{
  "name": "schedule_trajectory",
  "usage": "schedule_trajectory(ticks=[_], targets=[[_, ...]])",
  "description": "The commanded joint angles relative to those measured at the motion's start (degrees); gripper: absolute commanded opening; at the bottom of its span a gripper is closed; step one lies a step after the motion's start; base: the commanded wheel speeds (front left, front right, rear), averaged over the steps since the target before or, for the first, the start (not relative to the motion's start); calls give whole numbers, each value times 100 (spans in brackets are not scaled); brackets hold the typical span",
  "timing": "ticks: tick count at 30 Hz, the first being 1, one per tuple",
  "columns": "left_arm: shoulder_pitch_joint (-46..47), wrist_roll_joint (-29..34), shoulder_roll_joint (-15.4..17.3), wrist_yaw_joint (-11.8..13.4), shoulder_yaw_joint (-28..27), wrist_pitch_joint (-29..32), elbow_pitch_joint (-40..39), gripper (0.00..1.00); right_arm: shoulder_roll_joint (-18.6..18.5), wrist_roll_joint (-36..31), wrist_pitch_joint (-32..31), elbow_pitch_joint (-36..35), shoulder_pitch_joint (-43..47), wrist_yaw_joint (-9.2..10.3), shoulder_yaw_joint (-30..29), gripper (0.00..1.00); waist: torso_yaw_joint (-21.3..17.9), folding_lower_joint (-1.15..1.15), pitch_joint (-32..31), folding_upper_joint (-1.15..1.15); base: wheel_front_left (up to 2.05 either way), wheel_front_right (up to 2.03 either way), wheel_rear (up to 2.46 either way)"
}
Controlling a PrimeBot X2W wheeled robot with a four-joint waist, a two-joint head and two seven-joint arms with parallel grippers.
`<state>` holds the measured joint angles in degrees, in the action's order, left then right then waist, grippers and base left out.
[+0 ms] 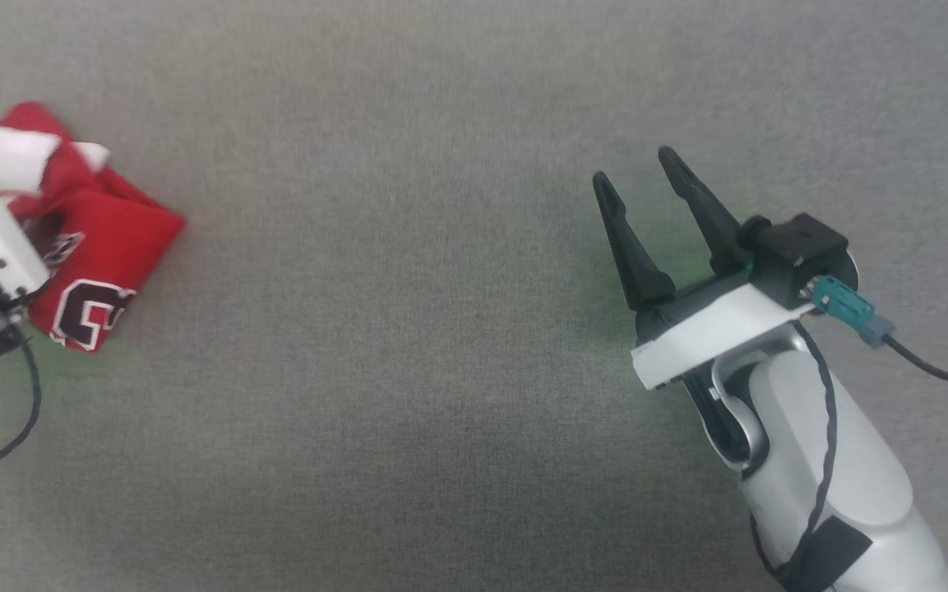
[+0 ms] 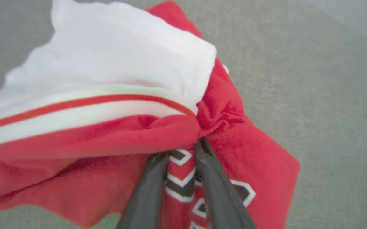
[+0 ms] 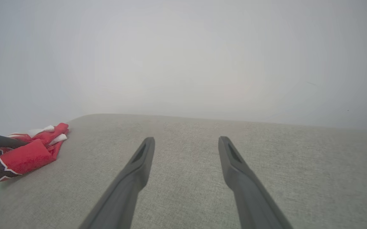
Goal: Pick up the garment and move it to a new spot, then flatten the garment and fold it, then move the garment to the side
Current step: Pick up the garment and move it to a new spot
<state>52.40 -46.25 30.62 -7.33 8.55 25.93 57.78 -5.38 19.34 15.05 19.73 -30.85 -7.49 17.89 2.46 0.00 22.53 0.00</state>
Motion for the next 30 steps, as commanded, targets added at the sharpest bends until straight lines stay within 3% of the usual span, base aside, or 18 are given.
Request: schedule_trajectory(ticks=[1, 11, 19, 25, 30], targets=[[-25, -32, 36, -18, 194, -121, -258, 0, 24, 68, 17, 0, 145, 0, -71, 100, -38, 0, -346, 0, 0, 0, 0], [-84, -450, 79, -18, 1385, -177, -2042, 0, 111, 238, 18, -154, 568, 0, -429, 100, -451, 0, -747, 0, 0, 0, 0], [-4, -581, -10, -18, 2761, 336, -3619, 0, 217, 391, 17, -396, 812, 0, -707, 100, -1246, 0, -541, 0, 0, 0, 0], [243, -695, -312, -18, 3678, 644, -3865, 0, 254, 661, 17, -573, 790, -1, -793, 100, -1992, 0, -196, 0, 0, 0, 0], [329, -957, -391, -18, 4307, 681, -3588, 0, 252, 975, 17, -638, 865, 0, -751, 100, -2574, 0, -52, 0, 0, 0, 0]])
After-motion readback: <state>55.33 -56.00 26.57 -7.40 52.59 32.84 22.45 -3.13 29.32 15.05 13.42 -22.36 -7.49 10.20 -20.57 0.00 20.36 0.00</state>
